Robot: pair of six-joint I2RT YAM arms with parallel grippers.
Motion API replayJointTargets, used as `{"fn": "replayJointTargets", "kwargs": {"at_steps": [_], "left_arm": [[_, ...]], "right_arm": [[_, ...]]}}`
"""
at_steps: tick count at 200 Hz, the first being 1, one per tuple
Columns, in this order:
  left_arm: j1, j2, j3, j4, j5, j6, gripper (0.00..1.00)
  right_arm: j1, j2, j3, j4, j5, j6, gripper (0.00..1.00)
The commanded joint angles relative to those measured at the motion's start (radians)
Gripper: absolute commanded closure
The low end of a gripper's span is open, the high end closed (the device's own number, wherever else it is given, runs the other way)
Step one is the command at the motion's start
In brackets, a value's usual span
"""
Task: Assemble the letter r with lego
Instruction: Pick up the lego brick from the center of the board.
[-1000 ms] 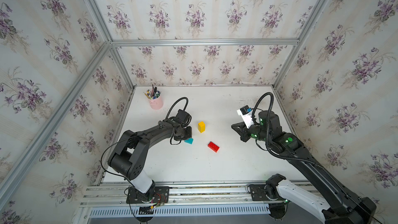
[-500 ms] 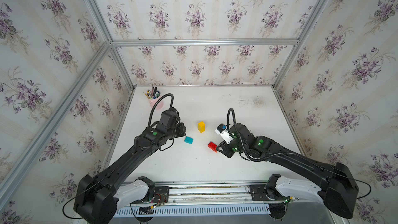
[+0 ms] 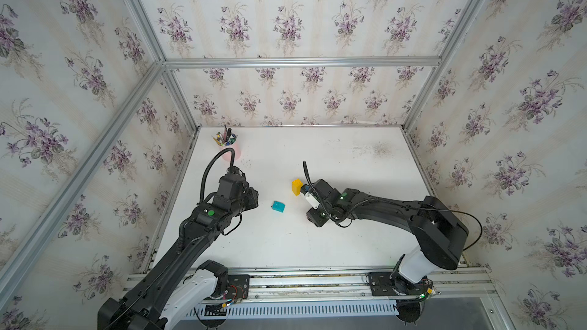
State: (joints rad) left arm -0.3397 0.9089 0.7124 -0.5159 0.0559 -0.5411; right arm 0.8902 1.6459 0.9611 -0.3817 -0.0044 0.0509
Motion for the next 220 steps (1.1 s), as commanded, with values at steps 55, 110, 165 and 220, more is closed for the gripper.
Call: {"fn": "replayJointTargets", "kwargs": {"at_steps": [55, 110, 165, 220], "left_arm": [[0.025, -0.027, -0.017, -0.018, 0.012, 0.0, 0.63], [0.032, -0.04, -0.019, -0.032, 0.014, -0.001, 0.63], [0.034, -0.068, -0.034, -0.045, 0.007, -0.004, 0.62], [0.043, -0.077, -0.033, -0.061, -0.001, -0.01, 0.62]], "right_arm": [[-0.001, 0.037, 0.003, -0.02, 0.022, -0.052, 0.46], [0.0, 0.054, -0.004, 0.004, 0.036, -0.04, 0.6], [0.001, -0.021, 0.033, -0.03, 0.032, -0.04, 0.73], [0.104, 0.059, 0.291, -0.138, -0.027, -0.113, 0.74]]}}
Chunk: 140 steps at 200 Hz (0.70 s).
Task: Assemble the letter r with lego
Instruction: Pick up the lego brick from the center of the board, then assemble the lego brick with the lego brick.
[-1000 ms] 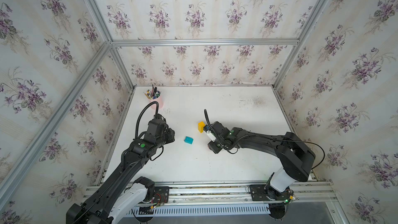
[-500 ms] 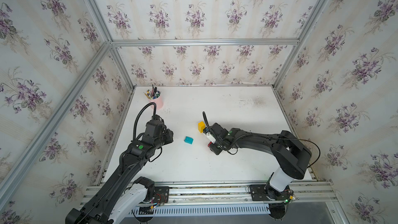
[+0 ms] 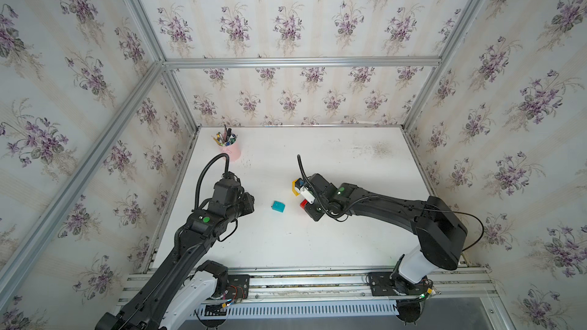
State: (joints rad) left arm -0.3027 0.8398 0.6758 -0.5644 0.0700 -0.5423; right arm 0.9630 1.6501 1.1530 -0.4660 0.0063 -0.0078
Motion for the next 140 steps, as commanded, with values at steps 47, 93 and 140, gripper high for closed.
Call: {"fn": "replayJointTargets", "kwargs": {"at_steps": [47, 93, 140], "left_arm": [[0.028, -0.085, 0.001, -0.074, -0.053, -0.027, 0.63], [0.037, -0.13, -0.009, -0.101, -0.05, -0.041, 0.63], [0.039, -0.13, -0.018, -0.095, -0.04, -0.047, 0.63]], "right_arm": [[0.037, 0.264, 0.412, -0.149, -0.061, -0.135, 0.74], [0.037, 0.469, 0.621, -0.267, -0.101, -0.214, 0.74], [0.037, 0.541, 0.709, -0.286, -0.092, -0.249, 0.74]]}}
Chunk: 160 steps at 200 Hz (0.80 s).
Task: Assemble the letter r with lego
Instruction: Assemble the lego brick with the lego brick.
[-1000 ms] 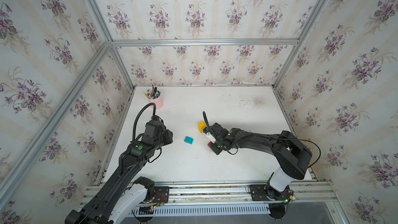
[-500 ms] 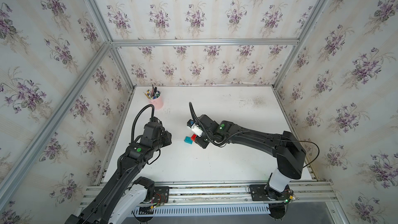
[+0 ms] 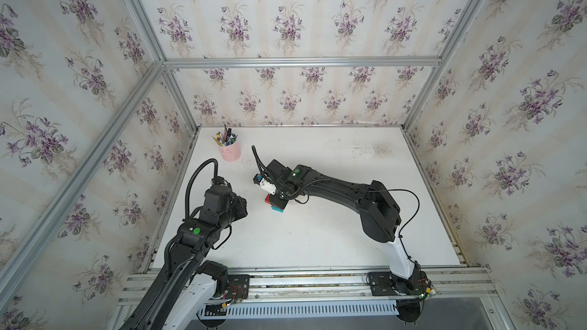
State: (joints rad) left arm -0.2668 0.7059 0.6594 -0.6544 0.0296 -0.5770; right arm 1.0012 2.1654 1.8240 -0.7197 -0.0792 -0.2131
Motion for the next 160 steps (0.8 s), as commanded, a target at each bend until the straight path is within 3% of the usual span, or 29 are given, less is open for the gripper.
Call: {"fn": "replayJointTargets", "kwargs": {"at_steps": [1, 66, 160], "left_arm": [[0.003, 0.005, -0.001, -0.006, 0.001, -0.012, 0.63], [0.003, 0.021, -0.001, -0.001, 0.004, -0.011, 0.63], [0.007, 0.046, -0.009, 0.017, 0.016, -0.019, 0.63]], "right_arm": [[-0.001, 0.028, 0.041, -0.034, -0.007, -0.044, 0.74], [-0.007, 0.123, 0.145, -0.095, 0.022, -0.077, 0.74], [-0.019, 0.082, 0.07, -0.055, -0.031, -0.076, 0.73]]}}
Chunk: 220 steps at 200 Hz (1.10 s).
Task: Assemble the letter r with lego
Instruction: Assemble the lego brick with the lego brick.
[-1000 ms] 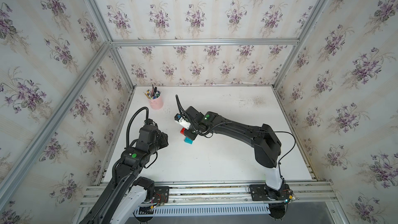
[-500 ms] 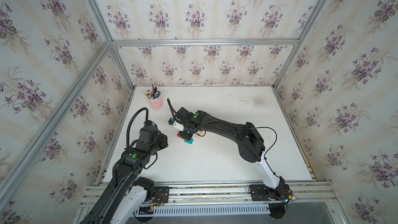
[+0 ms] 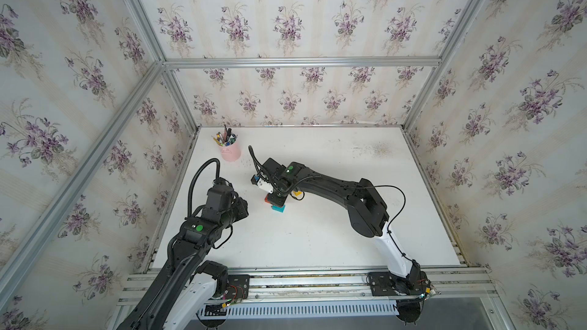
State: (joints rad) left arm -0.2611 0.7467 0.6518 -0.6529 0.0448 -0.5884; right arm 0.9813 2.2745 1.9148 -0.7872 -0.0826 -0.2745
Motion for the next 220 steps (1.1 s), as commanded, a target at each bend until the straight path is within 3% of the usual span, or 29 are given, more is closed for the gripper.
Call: {"fn": "replayJointTargets", "kwargs": {"at_steps": [1, 128, 220], "left_arm": [[0.001, 0.006, -0.002, 0.016, 0.001, -0.008, 0.63], [0.005, 0.012, -0.001, 0.019, 0.01, -0.009, 0.63], [0.008, 0.017, -0.001, 0.022, 0.027, -0.013, 0.63]], "right_arm": [[0.0, -0.028, -0.022, 0.013, -0.028, -0.014, 0.73], [0.001, 0.004, 0.026, 0.008, -0.026, -0.026, 0.73], [0.001, -0.021, -0.028, 0.021, -0.026, -0.021, 0.73]]}}
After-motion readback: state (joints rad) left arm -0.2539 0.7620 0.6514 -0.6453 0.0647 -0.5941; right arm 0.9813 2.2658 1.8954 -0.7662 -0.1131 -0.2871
